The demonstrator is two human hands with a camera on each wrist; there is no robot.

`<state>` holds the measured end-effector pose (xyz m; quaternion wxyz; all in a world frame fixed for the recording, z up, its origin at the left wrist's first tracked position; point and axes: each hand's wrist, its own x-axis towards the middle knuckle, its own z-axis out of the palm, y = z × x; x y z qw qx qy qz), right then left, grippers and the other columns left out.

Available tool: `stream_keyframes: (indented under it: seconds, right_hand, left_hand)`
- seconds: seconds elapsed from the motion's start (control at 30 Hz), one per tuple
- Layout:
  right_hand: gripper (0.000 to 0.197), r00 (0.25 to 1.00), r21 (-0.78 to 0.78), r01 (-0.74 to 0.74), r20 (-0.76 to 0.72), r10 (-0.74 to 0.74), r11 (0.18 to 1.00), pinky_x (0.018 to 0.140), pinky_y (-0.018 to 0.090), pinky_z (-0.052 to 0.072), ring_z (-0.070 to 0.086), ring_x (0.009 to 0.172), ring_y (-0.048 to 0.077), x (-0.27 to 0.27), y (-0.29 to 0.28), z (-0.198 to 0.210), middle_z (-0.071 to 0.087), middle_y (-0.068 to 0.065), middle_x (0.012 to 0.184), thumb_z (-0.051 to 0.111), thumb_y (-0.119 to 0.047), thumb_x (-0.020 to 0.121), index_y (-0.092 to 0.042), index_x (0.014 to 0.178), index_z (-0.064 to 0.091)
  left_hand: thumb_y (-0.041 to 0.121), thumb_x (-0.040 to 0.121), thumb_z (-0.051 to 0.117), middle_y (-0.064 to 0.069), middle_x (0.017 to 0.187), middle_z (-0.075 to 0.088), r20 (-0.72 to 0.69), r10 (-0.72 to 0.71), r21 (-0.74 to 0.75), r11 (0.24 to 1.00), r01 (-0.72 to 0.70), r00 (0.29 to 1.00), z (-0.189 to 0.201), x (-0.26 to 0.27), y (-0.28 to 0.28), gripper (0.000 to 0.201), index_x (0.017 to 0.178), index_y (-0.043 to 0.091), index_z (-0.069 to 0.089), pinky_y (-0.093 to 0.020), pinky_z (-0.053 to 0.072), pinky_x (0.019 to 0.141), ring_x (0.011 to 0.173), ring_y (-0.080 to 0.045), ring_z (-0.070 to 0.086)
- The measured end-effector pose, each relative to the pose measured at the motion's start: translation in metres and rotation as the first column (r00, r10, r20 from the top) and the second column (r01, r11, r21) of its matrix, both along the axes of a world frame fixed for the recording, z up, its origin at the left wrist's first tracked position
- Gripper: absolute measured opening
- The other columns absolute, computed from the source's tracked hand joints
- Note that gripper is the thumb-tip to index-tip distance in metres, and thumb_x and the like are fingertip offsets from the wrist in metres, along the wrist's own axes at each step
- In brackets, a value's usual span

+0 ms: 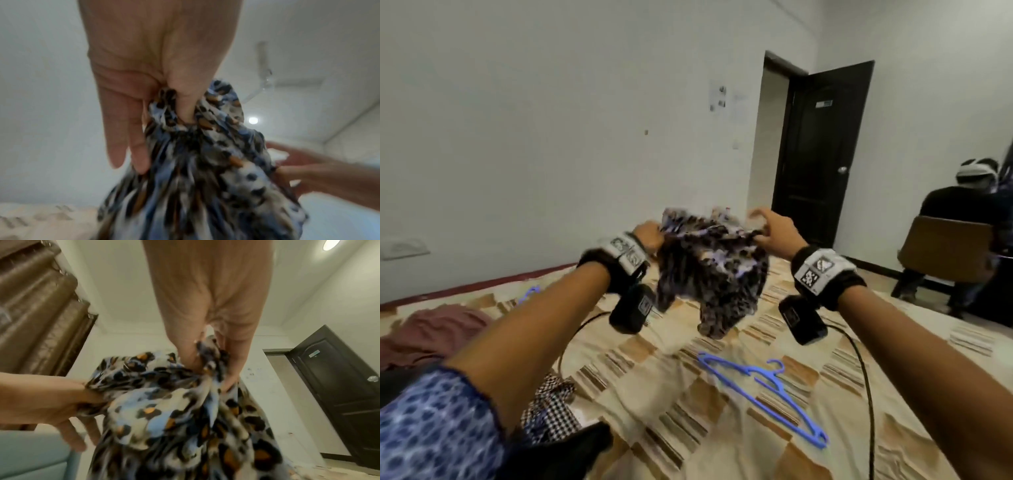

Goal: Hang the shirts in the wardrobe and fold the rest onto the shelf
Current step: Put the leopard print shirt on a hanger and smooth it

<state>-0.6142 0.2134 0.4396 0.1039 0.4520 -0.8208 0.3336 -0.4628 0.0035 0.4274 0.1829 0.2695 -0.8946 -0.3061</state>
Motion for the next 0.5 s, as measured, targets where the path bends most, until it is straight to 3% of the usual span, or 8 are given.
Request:
stream_keyframes:
  seconds: [0.07, 0.17, 0.23, 0.3, 0.37, 0.43, 0.5]
  right_hand:
    - [0.023, 0.997, -0.033, 0.067, 0.026, -0.066, 0.997, 0.067, 0.022, 0.043, 0.065, 0.085, 0.033, -0.003, 0.009, -0.014, 0.068, 0.022, 0.089, 0.053, 0.006, 0.084, 0.004, 0.104, 0.064]
    - [0.019, 0.999, 0.023, 0.047, 0.025, -0.047, 0.999, 0.078, 0.035, 0.053, 0.066, 0.089, 0.034, -0.003, 0.009, -0.03, 0.069, 0.023, 0.094, 0.055, 0.009, 0.082, 0.004, 0.093, 0.07]
    - [0.019, 0.999, 0.043, 0.043, 0.011, -0.043, 0.998, 0.084, 0.041, 0.053, 0.065, 0.089, 0.034, -0.002, 0.004, -0.041, 0.069, 0.023, 0.093, 0.055, 0.01, 0.08, 0.005, 0.09, 0.07]
    - [0.018, 0.998, 0.006, 0.046, 0.04, -0.046, 0.999, 0.083, 0.047, 0.053, 0.065, 0.087, 0.037, -0.004, -0.001, -0.048, 0.068, 0.025, 0.091, 0.054, 0.011, 0.081, 0.007, 0.09, 0.069]
    - [0.016, 0.996, -0.043, 0.058, 0.077, -0.055, 0.997, 0.08, 0.05, 0.054, 0.065, 0.083, 0.038, -0.008, -0.004, -0.052, 0.068, 0.027, 0.088, 0.055, 0.011, 0.081, 0.008, 0.088, 0.069]
    - [0.014, 0.994, -0.082, 0.059, 0.1, -0.051, 0.995, 0.078, 0.049, 0.055, 0.065, 0.078, 0.034, -0.01, -0.005, -0.053, 0.068, 0.027, 0.086, 0.056, 0.011, 0.081, 0.008, 0.087, 0.069]
    - [0.015, 0.995, -0.105, 0.076, 0.065, -0.07, 0.992, 0.078, 0.042, 0.055, 0.062, 0.074, 0.027, -0.01, -0.005, -0.052, 0.068, 0.024, 0.085, 0.057, 0.011, 0.08, 0.007, 0.085, 0.07]
  left_hand:
    - [0.011, 0.095, 0.049, -0.026, 0.109, 0.064, 0.135, 0.006, -0.009, 1.0, -0.005, 0.991, -0.024, 0.023, -0.003, 0.027, 0.106, -0.012, 0.059, -0.033, 0.053, 0.06, 0.085, -0.037, 0.066]
    - [0.026, 0.098, 0.049, -0.029, 0.109, 0.062, 0.2, 0.01, -0.127, 0.992, 0.016, 0.98, -0.034, 0.039, 0.001, 0.035, 0.098, -0.007, 0.061, -0.024, 0.044, 0.054, 0.086, -0.029, 0.061]
    - [0.032, 0.097, 0.049, -0.032, 0.107, 0.061, 0.206, 0.011, -0.177, 0.984, 0.026, 0.979, -0.031, 0.041, 0.001, 0.043, 0.098, -0.01, 0.061, -0.032, 0.045, 0.064, 0.09, -0.034, 0.06]
    - [0.033, 0.096, 0.05, -0.034, 0.089, 0.057, 0.199, 0.035, -0.203, 0.979, 0.006, 0.979, -0.027, 0.042, -0.002, 0.045, 0.084, -0.01, 0.058, -0.037, 0.039, 0.065, 0.082, -0.036, 0.058]
    - [0.035, 0.093, 0.055, -0.018, 0.061, 0.042, 0.17, 0.075, -0.217, 0.976, -0.037, 0.983, -0.022, 0.043, -0.008, 0.049, 0.058, 0.001, 0.043, -0.034, 0.027, 0.052, 0.06, -0.026, 0.043]
    - [0.036, 0.088, 0.062, -0.007, 0.051, 0.029, 0.099, 0.081, -0.203, 0.977, -0.06, 0.992, -0.017, 0.046, -0.011, 0.055, 0.05, 0.011, 0.031, -0.031, 0.017, 0.049, 0.051, -0.021, 0.03]
    - [0.035, 0.087, 0.064, -0.007, 0.049, 0.026, 0.035, 0.067, -0.184, 0.981, -0.06, 0.997, -0.014, 0.05, -0.014, 0.058, 0.048, 0.012, 0.028, -0.032, 0.015, 0.049, 0.047, -0.018, 0.025]
